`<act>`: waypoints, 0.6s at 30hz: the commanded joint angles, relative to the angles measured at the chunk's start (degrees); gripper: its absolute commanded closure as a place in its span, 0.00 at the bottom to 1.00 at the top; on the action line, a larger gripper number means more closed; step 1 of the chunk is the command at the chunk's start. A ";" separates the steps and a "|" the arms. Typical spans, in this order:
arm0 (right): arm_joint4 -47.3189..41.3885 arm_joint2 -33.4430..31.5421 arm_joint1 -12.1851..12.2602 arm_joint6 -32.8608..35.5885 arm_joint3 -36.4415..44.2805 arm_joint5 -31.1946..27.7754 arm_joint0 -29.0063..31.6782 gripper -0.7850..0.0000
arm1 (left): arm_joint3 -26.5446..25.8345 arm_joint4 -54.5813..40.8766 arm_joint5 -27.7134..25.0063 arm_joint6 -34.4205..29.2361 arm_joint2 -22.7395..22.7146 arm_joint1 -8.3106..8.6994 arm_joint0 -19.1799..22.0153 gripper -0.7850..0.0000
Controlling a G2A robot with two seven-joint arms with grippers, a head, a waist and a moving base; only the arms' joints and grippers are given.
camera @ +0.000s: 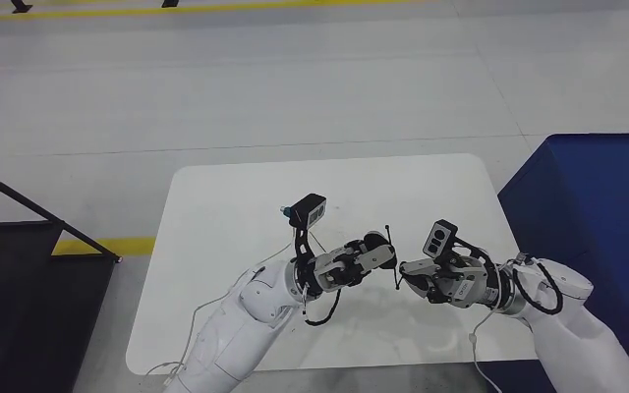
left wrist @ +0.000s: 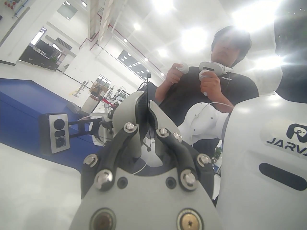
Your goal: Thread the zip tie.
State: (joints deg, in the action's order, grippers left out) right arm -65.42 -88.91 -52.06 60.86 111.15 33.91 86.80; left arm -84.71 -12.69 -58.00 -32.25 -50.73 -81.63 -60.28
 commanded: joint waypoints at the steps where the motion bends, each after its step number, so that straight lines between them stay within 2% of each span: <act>1: -0.69 0.26 -0.08 -1.03 0.37 -0.15 0.12 1.00 | -0.24 0.17 0.00 0.17 -0.15 0.01 -0.04 1.00; 15: -5.94 -0.05 -0.08 -1.26 -0.16 4.13 -0.09 1.00 | -7.24 13.28 0.00 3.53 -3.52 0.02 -2.16 1.00; 18: -6.23 -0.13 -0.04 -1.31 -0.14 4.72 0.01 1.00 | -9.03 16.36 0.00 5.92 -4.05 -0.01 -2.83 1.00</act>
State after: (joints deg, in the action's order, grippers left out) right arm -71.52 -89.06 -52.11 59.54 111.01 38.39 86.77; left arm -93.16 2.51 -58.00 -27.33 -54.55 -81.64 -62.92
